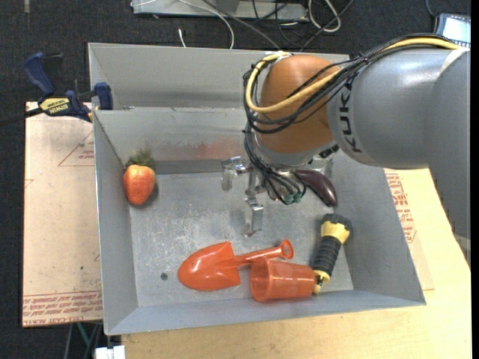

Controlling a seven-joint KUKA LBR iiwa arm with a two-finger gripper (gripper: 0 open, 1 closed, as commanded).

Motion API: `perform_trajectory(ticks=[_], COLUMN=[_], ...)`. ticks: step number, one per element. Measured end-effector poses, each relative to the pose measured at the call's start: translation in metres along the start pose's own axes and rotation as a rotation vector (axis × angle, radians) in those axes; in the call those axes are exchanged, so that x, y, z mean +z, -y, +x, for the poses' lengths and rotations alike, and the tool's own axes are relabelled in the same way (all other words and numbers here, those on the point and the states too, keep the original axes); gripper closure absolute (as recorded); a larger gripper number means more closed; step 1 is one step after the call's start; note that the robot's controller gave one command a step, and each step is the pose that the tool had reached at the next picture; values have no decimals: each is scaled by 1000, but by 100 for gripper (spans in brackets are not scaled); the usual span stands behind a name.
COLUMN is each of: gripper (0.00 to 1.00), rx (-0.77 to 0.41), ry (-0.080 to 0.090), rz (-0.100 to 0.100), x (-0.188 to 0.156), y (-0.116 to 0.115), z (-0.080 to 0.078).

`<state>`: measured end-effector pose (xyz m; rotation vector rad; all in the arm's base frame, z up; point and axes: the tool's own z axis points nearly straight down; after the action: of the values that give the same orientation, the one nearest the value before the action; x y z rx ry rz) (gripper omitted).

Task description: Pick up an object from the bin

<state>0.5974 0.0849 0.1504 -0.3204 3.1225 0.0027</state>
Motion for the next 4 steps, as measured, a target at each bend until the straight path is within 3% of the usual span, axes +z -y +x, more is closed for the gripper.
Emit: perform_trajectory(ticks=[1, 2, 3, 4], gripper=[0, 0, 0, 100], rx=[-53, -577, -246, -562], ry=[6, 1, 5, 15], rz=[0, -3, 0, -4], x=[-10, 0, 81, 80], y=[-3, -44, 31, -42], z=[54, 74, 87, 99])
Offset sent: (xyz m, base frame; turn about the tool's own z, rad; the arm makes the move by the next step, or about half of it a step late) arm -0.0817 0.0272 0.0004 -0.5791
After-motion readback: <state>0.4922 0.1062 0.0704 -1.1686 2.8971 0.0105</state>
